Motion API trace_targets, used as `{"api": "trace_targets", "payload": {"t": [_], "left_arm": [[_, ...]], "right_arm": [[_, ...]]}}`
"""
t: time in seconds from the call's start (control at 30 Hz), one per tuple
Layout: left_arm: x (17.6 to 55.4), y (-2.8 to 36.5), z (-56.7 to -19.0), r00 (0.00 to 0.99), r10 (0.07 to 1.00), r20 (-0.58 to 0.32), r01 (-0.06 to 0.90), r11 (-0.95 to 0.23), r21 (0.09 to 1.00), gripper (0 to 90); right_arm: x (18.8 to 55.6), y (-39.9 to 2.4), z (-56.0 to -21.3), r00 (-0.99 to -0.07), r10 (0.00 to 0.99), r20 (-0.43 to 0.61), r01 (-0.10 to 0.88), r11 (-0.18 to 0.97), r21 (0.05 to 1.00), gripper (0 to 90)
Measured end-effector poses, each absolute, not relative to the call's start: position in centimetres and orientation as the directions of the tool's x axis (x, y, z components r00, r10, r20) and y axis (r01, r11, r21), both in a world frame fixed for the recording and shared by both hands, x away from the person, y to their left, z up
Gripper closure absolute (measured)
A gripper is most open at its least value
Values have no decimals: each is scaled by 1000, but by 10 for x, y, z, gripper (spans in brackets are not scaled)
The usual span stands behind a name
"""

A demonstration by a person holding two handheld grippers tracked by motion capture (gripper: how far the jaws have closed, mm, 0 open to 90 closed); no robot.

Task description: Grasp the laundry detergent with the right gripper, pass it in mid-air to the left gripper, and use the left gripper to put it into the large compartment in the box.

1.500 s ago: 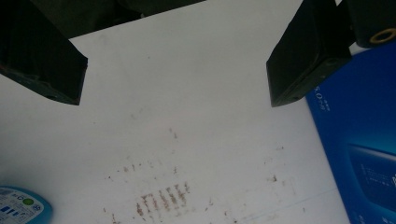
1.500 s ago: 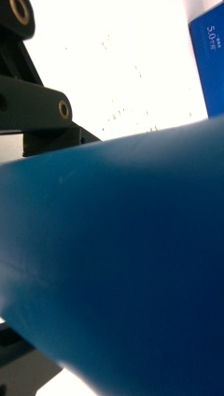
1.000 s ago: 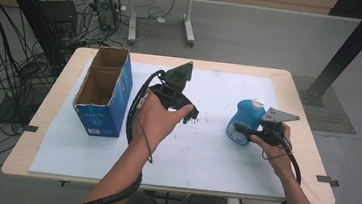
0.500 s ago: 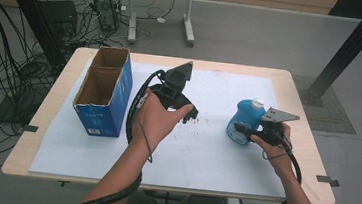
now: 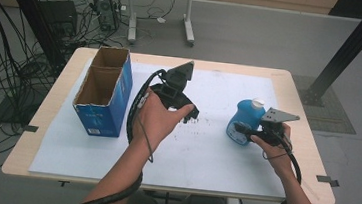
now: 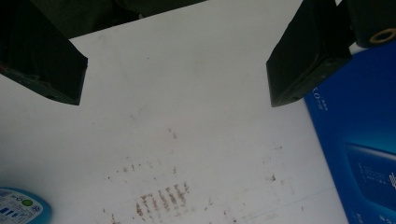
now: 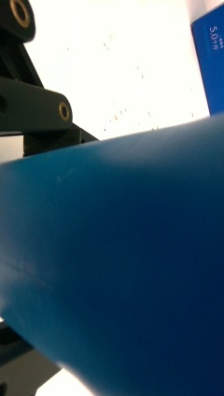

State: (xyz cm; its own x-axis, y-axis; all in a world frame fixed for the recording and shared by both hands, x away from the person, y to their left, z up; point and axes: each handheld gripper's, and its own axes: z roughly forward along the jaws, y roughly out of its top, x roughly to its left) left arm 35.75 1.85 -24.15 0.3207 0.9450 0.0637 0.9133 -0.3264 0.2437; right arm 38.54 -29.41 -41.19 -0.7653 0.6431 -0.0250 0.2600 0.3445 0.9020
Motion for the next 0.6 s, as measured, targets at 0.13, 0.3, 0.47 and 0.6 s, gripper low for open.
{"api": "trace_targets", "payload": {"t": [0.13, 0.3, 0.47, 0.6], "left_arm": [[358, 19, -242, 319, 946, 64, 914, -324, 242, 56], [357, 18, -242, 321, 945, 64, 914, -326, 243, 56], [357, 18, -241, 322, 945, 64, 913, -327, 245, 56], [357, 18, -241, 320, 945, 63, 913, -325, 245, 56]], "right_arm": [[386, -294, -412, -766, 643, -22, 262, 343, 902, 429], [386, -294, -412, -765, 643, -21, 263, 342, 902, 430], [386, -294, -412, -765, 644, -21, 263, 342, 902, 431], [386, -294, -412, -765, 644, -20, 264, 342, 902, 431]]}}
